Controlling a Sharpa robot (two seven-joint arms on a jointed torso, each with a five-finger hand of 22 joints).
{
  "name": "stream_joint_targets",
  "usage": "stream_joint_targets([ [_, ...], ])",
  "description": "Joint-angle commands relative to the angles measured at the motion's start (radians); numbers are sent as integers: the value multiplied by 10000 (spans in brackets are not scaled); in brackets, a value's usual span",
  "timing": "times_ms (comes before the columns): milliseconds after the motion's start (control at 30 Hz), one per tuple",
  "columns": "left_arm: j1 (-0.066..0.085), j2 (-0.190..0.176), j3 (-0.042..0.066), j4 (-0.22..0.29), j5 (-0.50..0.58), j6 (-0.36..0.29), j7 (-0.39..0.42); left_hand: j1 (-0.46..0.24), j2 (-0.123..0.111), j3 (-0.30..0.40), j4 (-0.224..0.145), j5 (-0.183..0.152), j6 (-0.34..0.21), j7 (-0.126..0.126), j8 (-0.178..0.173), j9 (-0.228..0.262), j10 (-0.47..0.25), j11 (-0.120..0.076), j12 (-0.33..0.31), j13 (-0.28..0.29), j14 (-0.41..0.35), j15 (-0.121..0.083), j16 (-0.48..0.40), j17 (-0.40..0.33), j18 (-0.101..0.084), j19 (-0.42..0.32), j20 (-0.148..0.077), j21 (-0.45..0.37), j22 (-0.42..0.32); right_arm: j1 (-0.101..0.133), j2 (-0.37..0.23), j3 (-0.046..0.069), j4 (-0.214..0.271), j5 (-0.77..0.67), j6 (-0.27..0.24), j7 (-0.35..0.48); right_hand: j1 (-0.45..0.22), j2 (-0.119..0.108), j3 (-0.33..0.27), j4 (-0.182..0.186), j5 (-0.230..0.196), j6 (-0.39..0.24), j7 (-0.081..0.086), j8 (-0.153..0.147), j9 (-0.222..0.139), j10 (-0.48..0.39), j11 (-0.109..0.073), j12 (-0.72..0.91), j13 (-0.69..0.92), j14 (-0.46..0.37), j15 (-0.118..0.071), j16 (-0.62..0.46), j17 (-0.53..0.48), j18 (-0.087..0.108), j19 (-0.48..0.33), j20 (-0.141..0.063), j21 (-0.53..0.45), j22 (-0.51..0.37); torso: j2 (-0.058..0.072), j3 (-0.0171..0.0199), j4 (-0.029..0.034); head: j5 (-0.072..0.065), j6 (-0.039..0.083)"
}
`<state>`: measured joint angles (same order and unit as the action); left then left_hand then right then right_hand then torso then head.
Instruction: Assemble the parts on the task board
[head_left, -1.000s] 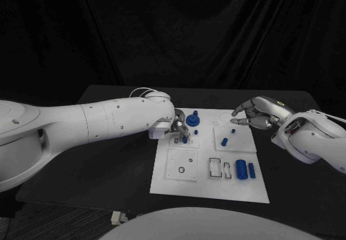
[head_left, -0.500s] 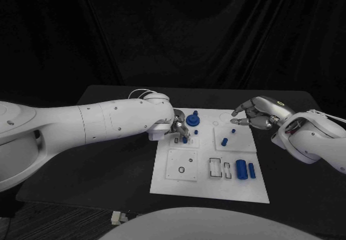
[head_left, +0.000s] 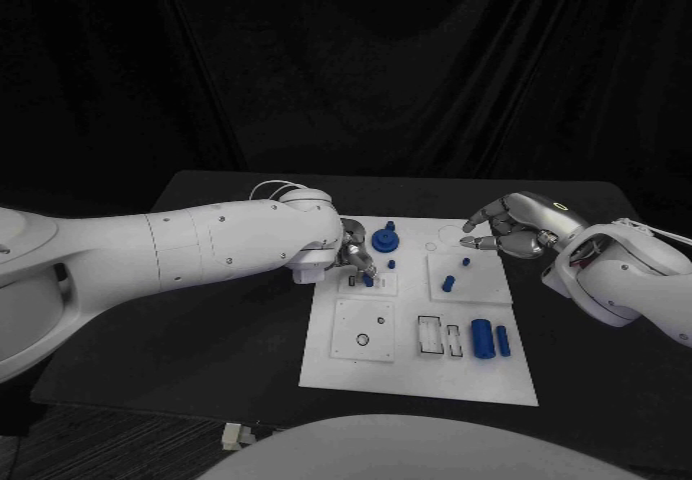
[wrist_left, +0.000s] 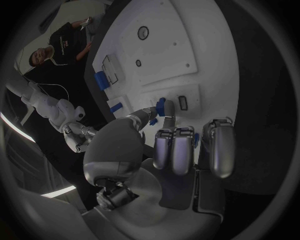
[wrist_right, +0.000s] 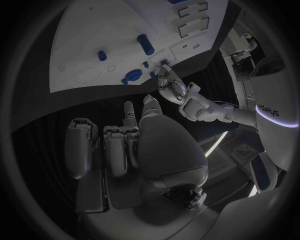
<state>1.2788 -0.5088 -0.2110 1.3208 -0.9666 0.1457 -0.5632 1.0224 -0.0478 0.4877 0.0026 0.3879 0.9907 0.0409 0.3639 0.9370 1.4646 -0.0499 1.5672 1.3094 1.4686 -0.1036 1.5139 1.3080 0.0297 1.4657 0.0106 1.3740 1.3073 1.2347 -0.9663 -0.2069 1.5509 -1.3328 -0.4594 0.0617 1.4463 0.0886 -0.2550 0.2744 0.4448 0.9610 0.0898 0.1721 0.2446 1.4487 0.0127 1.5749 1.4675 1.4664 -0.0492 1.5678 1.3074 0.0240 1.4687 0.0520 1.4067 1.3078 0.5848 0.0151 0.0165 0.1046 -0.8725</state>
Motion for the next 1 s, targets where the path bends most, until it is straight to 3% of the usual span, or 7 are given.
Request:
stream_joint_targets([
  [33,17,-32,-17,119,69,-205,-3,35,45,2105,-2138,-31,-31,-2,-69,9,1062,54,36,2614,881,30,-56,2099,166,130,-1,-51,1727,-22,1,6,-3,-70,-7,-148,86,-8,-54,4,35,62,30,-36,-12,1221,-87,-41,1033,1044,-46,30,2634,212,0,61,-78,2026,-5,2,-3,4,-2],
  [400,101,-216,-16,397,69,-567,27,66,71,2019,-2086,-83,-66,3,-86,33,1062,63,36,2614,874,41,-89,2072,170,124,12,-71,1725,-23,20,6,-34,-70,3,-151,86,-8,-54,4,36,62,30,-36,-12,1221,-87,-41,1033,1044,-46,30,2634,212,-1,61,-80,2026,0,0,1,13,-2],
  [1000,117,-526,-17,774,64,-1313,95,258,143,1815,-1961,-404,-135,10,-174,53,1062,72,36,2614,867,54,-128,2040,177,115,35,-107,1732,-34,14,6,-28,-71,-4,-168,117,-4,-58,-1,55,65,29,-41,-15,1221,-87,-41,1033,1044,-45,30,2634,223,-27,64,-126,2010,10,2,3,-13,-2],
])
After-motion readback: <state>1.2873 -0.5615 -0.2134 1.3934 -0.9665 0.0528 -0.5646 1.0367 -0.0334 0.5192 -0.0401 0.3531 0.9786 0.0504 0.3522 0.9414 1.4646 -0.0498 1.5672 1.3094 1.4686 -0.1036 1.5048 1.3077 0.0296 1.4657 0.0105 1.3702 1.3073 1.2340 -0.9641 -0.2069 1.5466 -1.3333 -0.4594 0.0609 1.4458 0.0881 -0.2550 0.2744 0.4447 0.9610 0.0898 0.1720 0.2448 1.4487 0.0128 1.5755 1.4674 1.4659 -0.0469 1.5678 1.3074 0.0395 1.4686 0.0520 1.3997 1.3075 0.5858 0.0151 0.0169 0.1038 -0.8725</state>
